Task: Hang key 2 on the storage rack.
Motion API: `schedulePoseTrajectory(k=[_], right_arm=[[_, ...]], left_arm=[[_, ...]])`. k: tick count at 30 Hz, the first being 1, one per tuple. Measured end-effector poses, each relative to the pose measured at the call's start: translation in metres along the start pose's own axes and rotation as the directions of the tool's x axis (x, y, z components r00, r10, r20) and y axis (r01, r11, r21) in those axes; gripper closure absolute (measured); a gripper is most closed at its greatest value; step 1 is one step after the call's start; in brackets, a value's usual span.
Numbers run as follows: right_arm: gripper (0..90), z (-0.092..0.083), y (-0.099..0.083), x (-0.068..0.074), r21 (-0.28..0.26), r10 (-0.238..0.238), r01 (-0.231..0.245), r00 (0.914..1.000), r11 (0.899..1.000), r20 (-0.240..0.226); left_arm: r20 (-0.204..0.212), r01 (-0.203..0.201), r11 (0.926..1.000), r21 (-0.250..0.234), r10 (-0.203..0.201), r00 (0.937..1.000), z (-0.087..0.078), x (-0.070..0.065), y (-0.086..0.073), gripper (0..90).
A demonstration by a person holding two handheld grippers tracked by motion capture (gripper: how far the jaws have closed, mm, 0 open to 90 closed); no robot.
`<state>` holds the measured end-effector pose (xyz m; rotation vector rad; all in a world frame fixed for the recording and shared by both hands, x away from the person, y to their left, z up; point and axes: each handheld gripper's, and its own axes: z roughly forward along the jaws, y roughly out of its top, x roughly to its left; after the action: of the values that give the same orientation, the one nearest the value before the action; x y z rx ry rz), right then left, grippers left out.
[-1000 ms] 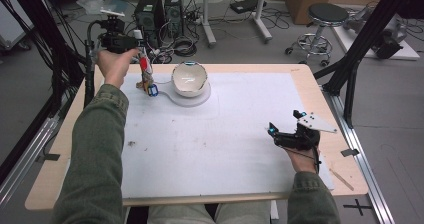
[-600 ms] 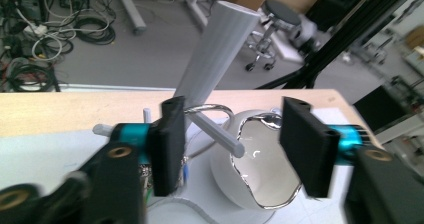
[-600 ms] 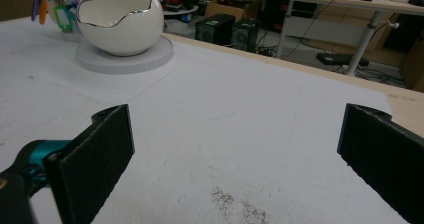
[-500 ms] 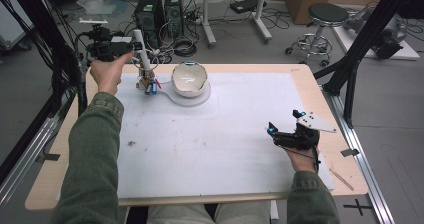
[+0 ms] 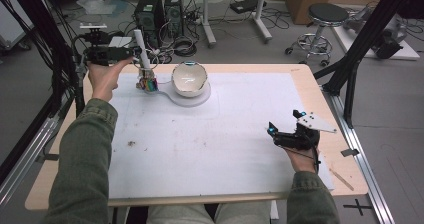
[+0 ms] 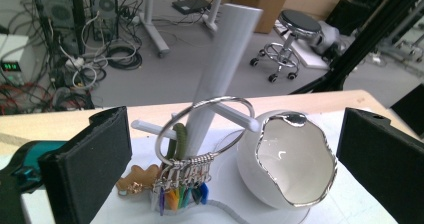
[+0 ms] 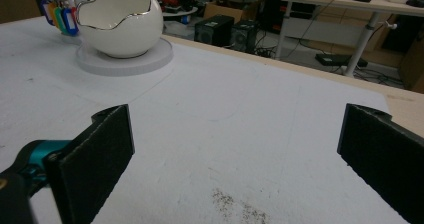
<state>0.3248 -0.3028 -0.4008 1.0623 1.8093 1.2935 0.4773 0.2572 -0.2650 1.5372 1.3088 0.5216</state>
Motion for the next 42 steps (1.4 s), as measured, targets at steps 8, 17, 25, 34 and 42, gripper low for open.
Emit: schedulePoseTrajectory(k=[8, 17, 25, 34, 42], right_arm=[[0.7, 0.0, 0.0, 0.0, 0.001, -0.001, 0.001, 1.0, 1.0, 0.003], [0.7, 0.0, 0.0, 0.0, 0.0, 0.005, -0.005, 1.0, 1.0, 0.003], [0.7, 0.001, 0.0, 0.0, 0.007, 0.003, -0.003, 1.0, 1.0, 0.004], [0.7, 0.001, -0.001, 0.0, 0.008, 0.004, -0.004, 1.0, 1.0, 0.005], [0.7, 0.001, -0.001, 0.0, 0.009, 0.004, -0.004, 1.0, 1.0, 0.005]], left_arm=[[0.022, -0.093, 0.9954, -0.023, 0.093, 0.9954, -0.012, -0.022, 0.001, 1.6], [0.016, -0.189, 0.9812, -0.038, 0.19, 0.9817, -0.022, -0.039, -0.01, 1.6], [0.004, -0.184, 0.9818, -0.049, 0.184, 0.9829, -0.029, -0.033, -0.023, 1.6], [0.003, -0.171, 0.9837, -0.055, 0.172, 0.9851, -0.033, -0.027, -0.038, 1.6], [-0.012, -0.197, 0.9799, -0.033, 0.197, 0.9804, -0.036, -0.023, -0.053, 1.6]])
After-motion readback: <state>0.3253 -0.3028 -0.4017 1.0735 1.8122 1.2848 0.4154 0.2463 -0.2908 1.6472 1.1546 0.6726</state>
